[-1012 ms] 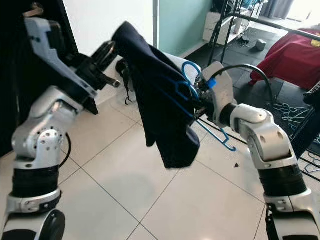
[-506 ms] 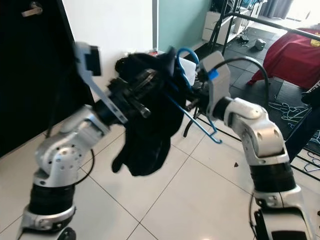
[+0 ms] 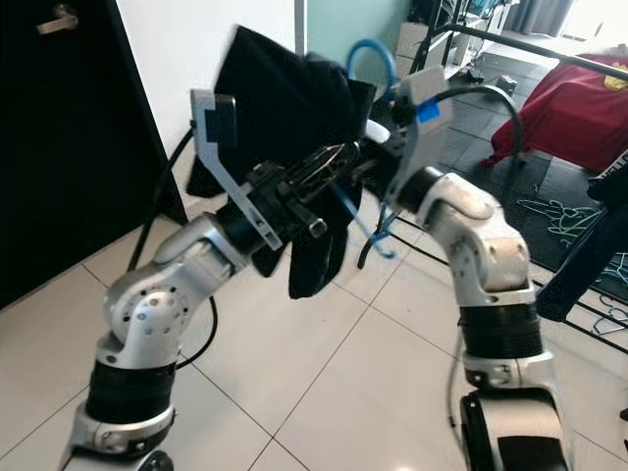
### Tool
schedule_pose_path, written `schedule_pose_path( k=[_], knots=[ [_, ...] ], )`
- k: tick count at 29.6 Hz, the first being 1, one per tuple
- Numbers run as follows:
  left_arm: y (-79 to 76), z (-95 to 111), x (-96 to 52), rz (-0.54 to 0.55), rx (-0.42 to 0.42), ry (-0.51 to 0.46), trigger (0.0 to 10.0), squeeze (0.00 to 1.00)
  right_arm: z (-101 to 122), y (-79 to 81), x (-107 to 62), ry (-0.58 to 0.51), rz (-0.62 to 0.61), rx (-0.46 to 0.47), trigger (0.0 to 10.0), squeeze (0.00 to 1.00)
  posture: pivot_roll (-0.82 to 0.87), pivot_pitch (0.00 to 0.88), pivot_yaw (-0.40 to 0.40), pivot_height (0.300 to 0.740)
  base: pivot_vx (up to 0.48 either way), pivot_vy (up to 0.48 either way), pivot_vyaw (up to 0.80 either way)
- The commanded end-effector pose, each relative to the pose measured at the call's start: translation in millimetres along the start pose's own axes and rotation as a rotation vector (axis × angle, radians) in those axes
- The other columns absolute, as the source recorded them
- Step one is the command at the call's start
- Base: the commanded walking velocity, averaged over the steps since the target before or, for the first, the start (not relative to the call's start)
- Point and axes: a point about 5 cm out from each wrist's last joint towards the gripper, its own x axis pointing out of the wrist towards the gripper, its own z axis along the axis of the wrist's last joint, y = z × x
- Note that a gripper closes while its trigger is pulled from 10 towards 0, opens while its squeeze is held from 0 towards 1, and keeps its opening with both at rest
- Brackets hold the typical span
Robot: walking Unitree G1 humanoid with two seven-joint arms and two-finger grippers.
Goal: Hang hanger
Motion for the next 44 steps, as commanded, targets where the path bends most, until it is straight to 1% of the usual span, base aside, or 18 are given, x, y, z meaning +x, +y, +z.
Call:
schedule_pose_path(
  k=[1,2,3,5,7,8,10,11,13,14,18,21,26,27,31,33,40,44],
  knots=[
    [-4.0,2.4,4.6,-0.016,-0.009,-0.024,0.0,0.00,6.7,2.7,-2.0,-0.048,0.025,-0.005,10.0,0.00,0.00,0.080,-0.057,0.740,0.000,0.000,0.00],
    [-4.0,2.4,4.6,-0.016,-0.009,-0.024,0.0,0.00,6.7,2.7,-2.0,-0.048,0.025,-0.005,10.0,0.00,0.00,0.080,-0.057,0.740,0.000,0.000,0.00],
    [-2.9,7.4,5.3,-0.013,-0.007,-0.047,0.3,0.00,0.4,1.6,-2.0,-0.019,0.017,-0.015,10.0,0.00,0.00,0.080,-0.057,0.740,0.000,0.000,0.00],
    [-2.9,7.4,5.3,-0.013,-0.007,-0.047,0.3,0.00,0.4,1.6,-2.0,-0.019,0.017,-0.015,10.0,0.00,0.00,0.080,-0.057,0.740,0.000,0.000,0.00],
    [2.0,21.7,7.0,-0.001,0.003,-0.113,1.8,0.00,-7.6,2.7,-2.1,0.012,0.018,-0.024,10.0,0.00,0.00,0.080,-0.057,0.740,0.000,0.000,0.00],
    [4.1,25.7,6.9,0.001,0.020,-0.125,2.9,0.00,-7.1,4.3,-2.5,0.001,0.030,-0.018,10.0,0.00,0.00,0.074,-0.054,0.740,0.000,0.000,0.00],
    [5.3,27.7,6.7,0.002,0.033,-0.129,2.9,0.00,-6.1,5.3,-2.7,-0.009,0.039,-0.014,10.0,0.00,0.00,0.074,-0.054,0.740,0.000,0.000,0.00],
    [8.7,26.7,5.0,0.001,0.059,-0.102,9.1,1.00,-1.6,6.8,-5.2,-0.040,0.062,-0.005,10.0,0.00,0.00,0.074,-0.054,0.740,0.000,0.000,0.00],
    [9.7,25.7,4.1,-0.002,0.072,-0.085,9.1,1.00,0.6,7.3,-6.8,-0.054,0.074,0.000,10.0,0.00,-0.01,0.071,-0.051,0.740,0.000,0.000,0.00],
    [9.7,25.4,3.9,-0.005,0.082,-0.077,10.0,1.00,1.3,7.4,-7.5,-0.058,0.079,0.001,10.0,0.00,-0.01,0.071,-0.051,0.740,0.000,0.000,0.00],
    [10.1,24.5,-1.5,-0.040,0.159,-0.020,10.0,1.00,7.0,5.1,-14.1,-0.085,0.086,0.001,10.0,0.00,-0.01,0.072,-0.051,0.740,0.000,0.000,0.00],
    [10.3,24.7,-2.2,-0.043,0.165,-0.016,10.0,1.00,7.6,4.7,-14.8,-0.087,0.086,0.000,10.0,0.00,-0.01,0.072,-0.051,0.740,0.000,0.000,0.00],
    [11.3,36.6,-14.3,-0.124,0.264,0.043,10.0,1.00,16.4,-2.7,-22.6,-0.117,0.078,-0.003,10.0,0.00,-0.01,0.077,-0.053,0.740,0.000,0.000,0.00],
    [15.3,44.3,-19.4,-0.124,0.300,0.051,10.0,1.00,19.3,-6.1,-25.5,-0.123,0.074,-0.006,10.0,0.00,0.00,0.078,-0.054,0.740,0.000,0.000,0.00],
    [18.9,50.2,-23.2,-0.118,0.330,0.059,10.0,1.00,21.3,-8.3,-27.8,-0.126,0.074,-0.008,10.0,0.00,0.00,0.078,-0.054,0.740,0.000,0.000,0.00],
    [22.0,59.3,-30.4,-0.129,0.371,0.070,10.0,1.00,25.1,-11.8,-32.1,-0.132,0.072,-0.011,10.0,0.00,0.00,0.081,-0.055,0.740,0.000,0.000,0.00],
    [21.5,68.9,-44.6,-0.176,0.430,0.099,10.0,1.00,35.0,-17.5,-40.7,-0.160,0.082,-0.005,10.0,0.00,0.00,0.084,-0.057,0.740,0.000,0.000,0.00],
    [31.4,70.4,-50.4,-0.118,0.473,0.121,10.0,1.00,45.6,-16.8,-47.7,-0.194,0.136,0.025,10.0,0.00,0.00,0.084,-0.058,0.740,0.000,0.000,0.00]
  ],
)
